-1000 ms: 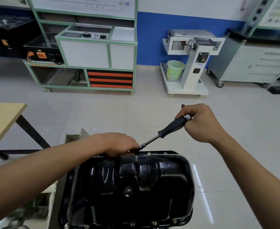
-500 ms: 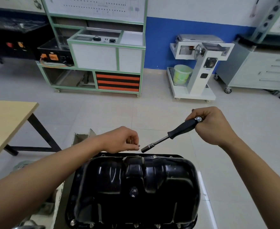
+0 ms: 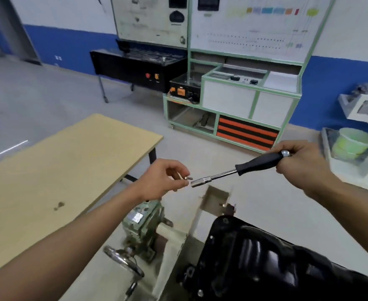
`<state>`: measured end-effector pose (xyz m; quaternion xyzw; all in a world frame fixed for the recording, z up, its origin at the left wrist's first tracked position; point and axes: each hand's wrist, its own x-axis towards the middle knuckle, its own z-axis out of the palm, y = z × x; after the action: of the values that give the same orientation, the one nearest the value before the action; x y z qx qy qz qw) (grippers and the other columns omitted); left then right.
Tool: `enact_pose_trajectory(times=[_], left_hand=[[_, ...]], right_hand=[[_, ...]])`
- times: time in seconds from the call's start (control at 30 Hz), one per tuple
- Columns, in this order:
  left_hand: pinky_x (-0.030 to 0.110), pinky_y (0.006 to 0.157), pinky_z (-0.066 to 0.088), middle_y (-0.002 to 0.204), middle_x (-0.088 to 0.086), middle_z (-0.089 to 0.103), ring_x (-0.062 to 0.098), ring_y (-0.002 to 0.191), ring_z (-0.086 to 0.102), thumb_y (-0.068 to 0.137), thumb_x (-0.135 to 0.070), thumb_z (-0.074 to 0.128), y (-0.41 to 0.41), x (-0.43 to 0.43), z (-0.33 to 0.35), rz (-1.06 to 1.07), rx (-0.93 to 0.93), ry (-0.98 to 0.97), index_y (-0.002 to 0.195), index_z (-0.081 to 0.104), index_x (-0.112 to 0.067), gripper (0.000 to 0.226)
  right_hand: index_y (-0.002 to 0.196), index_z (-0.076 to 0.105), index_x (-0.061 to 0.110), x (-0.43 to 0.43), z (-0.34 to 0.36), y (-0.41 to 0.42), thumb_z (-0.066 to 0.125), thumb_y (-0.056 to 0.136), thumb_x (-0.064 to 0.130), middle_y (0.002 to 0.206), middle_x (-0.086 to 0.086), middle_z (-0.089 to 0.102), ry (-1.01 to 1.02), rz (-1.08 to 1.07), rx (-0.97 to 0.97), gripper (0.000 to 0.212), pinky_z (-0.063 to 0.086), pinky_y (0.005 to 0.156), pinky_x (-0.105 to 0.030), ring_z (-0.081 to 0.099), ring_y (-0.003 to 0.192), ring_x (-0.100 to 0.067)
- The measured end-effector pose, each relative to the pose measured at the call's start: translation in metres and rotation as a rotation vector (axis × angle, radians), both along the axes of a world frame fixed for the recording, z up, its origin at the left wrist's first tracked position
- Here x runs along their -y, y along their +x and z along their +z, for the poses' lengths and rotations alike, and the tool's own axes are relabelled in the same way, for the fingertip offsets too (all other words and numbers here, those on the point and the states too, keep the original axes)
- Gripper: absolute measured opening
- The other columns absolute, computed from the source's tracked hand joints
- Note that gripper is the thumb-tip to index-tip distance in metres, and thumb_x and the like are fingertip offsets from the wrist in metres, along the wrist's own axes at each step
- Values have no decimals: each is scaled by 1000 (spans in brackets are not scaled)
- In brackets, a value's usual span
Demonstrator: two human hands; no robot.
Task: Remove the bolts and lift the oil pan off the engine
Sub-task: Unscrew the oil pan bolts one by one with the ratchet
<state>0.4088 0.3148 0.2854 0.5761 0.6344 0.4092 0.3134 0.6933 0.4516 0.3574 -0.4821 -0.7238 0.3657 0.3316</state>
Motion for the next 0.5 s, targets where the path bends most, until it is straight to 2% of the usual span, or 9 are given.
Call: enact_pose_trajectory(times=[0.07,0.1,0.17,0.27,0.33,0.4,0.5], left_hand=[[32,63,55,76,4,75,20,66,68,84,-1,80,-52,21,-8,108,15,13,89,73,-12,13],[31,62,55,76,8,74,19,64,66,84,1,80,-79,32,-14,164,35,20,87,74,-13,16],[30,58,53,72,5,72,14,63,63,83,2,80,-135,56,-32,267,65,8,85,74,-14,18],[37,61,51,79,16,72,19,64,61,83,-4,82,-218,96,-71,454,89,-53,86,74,-12,12],[35,65,52,83,11,73,18,64,60,84,-5,81,-268,125,-107,635,72,-101,86,73,-11,10],[26,66,48,82,3,72,15,63,60,86,-7,80,-310,155,-145,824,7,-155,90,74,-12,8],[22,66,44,82,1,73,10,69,63,85,-11,81,-355,187,-195,985,-52,-227,94,78,-9,10]], right_hand=[[63,75,36,8,-6,-60,46,71,-21,50,10,61,-37,45,-15,64,35,40,-22,47,45,-6],[61,74,32,12,-13,-91,46,71,-21,50,10,61,-66,65,-24,61,36,43,-24,49,49,-8],[59,74,26,21,-32,-154,47,71,-21,51,9,61,-136,89,-41,55,39,43,-22,53,53,-8],[60,74,25,41,-68,-242,47,74,-19,49,7,61,-238,104,-33,53,39,40,-18,52,47,-6],[61,73,23,56,-96,-292,47,75,-19,46,6,59,-315,89,-13,52,36,37,-17,48,41,-5],[59,74,22,73,-125,-333,46,73,-19,45,5,58,-390,89,6,51,32,35,-18,45,36,-3],[64,75,21,97,-166,-379,47,75,-17,44,4,55,-490,99,39,49,28,33,-18,38,31,-6]])
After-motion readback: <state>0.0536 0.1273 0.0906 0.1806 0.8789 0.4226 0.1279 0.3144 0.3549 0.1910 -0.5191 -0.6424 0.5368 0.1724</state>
